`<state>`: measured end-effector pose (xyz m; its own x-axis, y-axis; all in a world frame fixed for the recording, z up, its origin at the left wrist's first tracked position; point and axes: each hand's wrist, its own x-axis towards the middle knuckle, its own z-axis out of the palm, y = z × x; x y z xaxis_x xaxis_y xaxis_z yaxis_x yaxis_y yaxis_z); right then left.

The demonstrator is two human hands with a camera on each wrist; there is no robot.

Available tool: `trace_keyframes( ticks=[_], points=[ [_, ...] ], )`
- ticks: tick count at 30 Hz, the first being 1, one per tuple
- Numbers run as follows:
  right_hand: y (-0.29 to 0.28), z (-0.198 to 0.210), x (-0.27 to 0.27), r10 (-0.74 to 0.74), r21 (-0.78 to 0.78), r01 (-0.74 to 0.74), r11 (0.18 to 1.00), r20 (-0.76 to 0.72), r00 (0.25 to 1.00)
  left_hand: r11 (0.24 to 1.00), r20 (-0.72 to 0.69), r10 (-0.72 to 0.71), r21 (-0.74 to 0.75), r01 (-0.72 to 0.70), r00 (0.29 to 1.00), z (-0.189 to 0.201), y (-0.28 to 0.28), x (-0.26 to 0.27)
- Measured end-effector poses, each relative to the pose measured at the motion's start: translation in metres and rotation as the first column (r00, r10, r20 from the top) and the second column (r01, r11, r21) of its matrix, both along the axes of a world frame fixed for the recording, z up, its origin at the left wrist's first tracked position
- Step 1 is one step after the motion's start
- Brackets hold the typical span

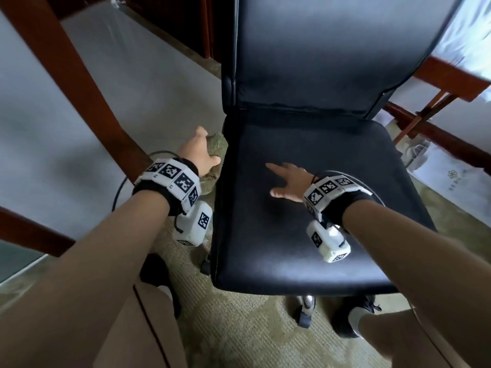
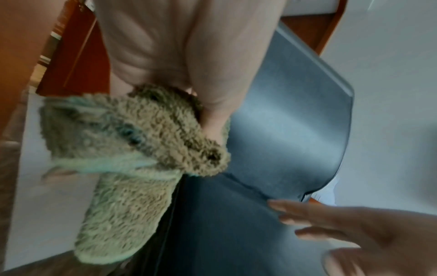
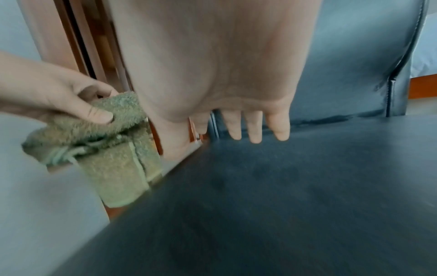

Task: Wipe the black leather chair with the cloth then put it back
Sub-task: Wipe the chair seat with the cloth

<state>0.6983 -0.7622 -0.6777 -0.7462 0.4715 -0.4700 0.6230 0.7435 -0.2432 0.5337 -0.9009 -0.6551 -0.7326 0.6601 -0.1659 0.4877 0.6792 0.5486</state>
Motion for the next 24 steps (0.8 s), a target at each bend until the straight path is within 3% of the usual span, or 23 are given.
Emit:
trace_keyframes(
  ticks=[3,7,9,12,17,24],
  points=[
    [0.004,0.038,-0.012,-0.091,-0.097,0.067,0.993,-0.275,0.957,0.989,-0.028,-0.037,0.141,0.041,0.999,0.033,0.001,0.001],
    [0.001,0.083,-0.019,-0.344,-0.477,0.057,0.877,-0.540,0.768,0.944,0.019,-0.113,0.315,0.101,0.993,0.065,0.005,0.010],
    [0.000,0.100,-0.016,-0.449,-0.624,0.021,0.781,-0.538,0.714,0.922,0.087,-0.166,0.366,0.123,0.982,0.076,0.008,0.015],
    [-0.001,0.114,-0.010,-0.473,-0.713,-0.030,0.701,-0.496,0.728,0.894,0.138,-0.260,0.409,0.184,0.956,0.095,0.014,0.026],
    [0.006,0.116,0.004,-0.420,-0.690,-0.073,0.720,-0.518,0.745,0.893,0.002,-0.309,0.343,0.290,0.951,0.113,0.026,0.044],
    [0.009,0.148,0.027,-0.574,-0.784,-0.005,0.621,-0.458,0.679,0.879,-0.203,-0.263,0.353,0.321,0.943,0.144,0.041,0.071]
  ],
)
